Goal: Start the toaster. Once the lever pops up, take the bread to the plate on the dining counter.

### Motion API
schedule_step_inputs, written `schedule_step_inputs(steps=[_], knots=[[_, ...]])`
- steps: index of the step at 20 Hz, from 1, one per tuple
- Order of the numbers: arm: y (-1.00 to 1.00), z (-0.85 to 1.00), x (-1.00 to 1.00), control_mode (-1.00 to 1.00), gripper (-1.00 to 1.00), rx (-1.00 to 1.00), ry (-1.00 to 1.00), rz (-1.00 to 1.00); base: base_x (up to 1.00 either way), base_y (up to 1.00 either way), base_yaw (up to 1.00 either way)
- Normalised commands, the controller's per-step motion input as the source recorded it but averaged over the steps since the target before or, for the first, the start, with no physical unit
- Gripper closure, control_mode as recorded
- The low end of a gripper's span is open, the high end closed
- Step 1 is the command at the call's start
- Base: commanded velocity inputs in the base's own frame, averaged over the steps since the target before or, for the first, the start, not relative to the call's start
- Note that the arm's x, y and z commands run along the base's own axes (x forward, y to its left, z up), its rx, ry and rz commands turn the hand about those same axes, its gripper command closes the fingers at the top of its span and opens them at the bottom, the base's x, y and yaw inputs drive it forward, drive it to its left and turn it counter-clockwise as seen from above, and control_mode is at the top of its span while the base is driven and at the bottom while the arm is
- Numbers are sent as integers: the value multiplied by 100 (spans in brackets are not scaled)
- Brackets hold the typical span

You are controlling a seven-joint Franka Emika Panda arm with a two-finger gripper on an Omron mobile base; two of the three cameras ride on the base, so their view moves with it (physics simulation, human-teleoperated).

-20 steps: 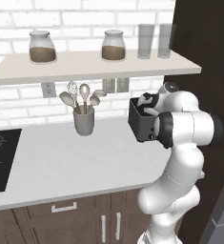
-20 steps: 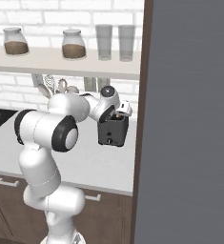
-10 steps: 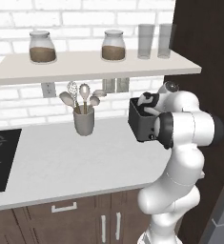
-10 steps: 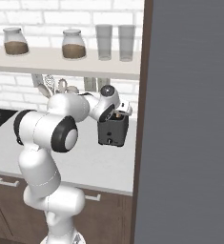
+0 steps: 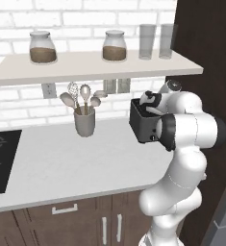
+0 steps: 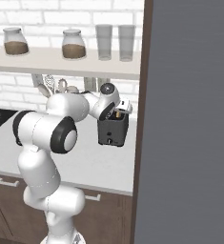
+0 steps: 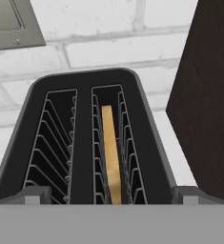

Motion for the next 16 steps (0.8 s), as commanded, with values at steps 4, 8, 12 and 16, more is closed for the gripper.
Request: schedule_step_inputs(steps=[4,8,12,16], knots=[[0,0,0,-100,-100,0,0,0,0,0,0],[0,0,0,-100,-100,0,0,0,0,0,0],[0,0,0,-100,-100,0,0,0,0,0,0],[0,0,0,-100,-100,0,0,0,0,0,0]])
